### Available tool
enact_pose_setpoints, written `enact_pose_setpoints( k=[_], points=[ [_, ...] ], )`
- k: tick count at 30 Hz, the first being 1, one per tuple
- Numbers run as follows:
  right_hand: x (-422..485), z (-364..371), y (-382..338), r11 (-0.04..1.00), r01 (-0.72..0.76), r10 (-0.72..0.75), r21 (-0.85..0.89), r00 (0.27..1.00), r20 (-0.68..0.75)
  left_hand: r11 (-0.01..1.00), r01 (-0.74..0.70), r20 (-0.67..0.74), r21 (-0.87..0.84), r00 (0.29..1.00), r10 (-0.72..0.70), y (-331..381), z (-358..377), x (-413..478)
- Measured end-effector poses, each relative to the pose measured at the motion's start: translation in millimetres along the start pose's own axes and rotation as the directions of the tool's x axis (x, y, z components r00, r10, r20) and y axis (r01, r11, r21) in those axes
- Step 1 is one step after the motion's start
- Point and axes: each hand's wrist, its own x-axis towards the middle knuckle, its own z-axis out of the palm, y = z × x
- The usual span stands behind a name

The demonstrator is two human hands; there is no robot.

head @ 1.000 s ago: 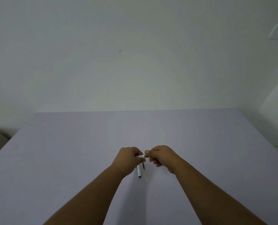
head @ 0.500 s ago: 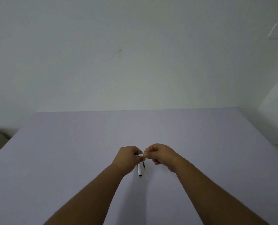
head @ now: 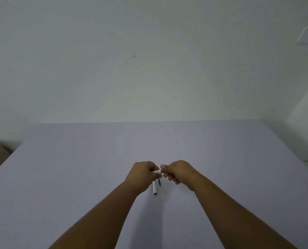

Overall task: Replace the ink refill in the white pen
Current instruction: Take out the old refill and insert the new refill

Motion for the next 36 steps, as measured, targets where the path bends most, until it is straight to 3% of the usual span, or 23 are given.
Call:
enact_pose_setpoints(
  k=[5,10,15,20,22,27,32,36],
  points=[
    [-5,-2,4,0.990,0.142,-0.142,0.020,0.990,-0.010,1.000,0.001,0.003,-0.011,1.000,-0.001,0,-2,0],
    [-2,-2,0,0.996,0.043,-0.042,-0.075,0.999,0.010,1.000,-0.008,-0.006,0.000,1.000,0.008,2,-1,0],
    [-4,-3,-2,0.988,0.153,-0.153,0.020,0.988,0.005,1.000,-0.002,0.004,-0.013,1.000,0.002,2,-3,3],
    [2,-3,-6,0.996,-0.055,0.057,-0.070,0.998,0.031,1.000,-0.017,-0.013,-0.019,1.000,0.016,4,1,4],
    [2,-5,-4,0.996,-0.074,0.076,-0.053,0.996,0.038,1.000,-0.017,-0.006,-0.019,1.000,0.017,4,1,5],
    [4,-7,4,0.989,0.143,-0.142,0.044,0.990,-0.011,1.000,-0.005,0.010,-0.029,1.000,0.005,2,-3,8],
    [9,-7,0,0.996,0.009,-0.009,-0.088,1.000,-0.005,0.999,-0.036,0.023,0.012,0.999,0.036,4,0,9],
    [9,-7,4,0.995,0.095,-0.095,0.010,0.995,-0.007,0.999,-0.037,0.011,-0.004,0.999,0.037,4,-2,11]
  ],
)
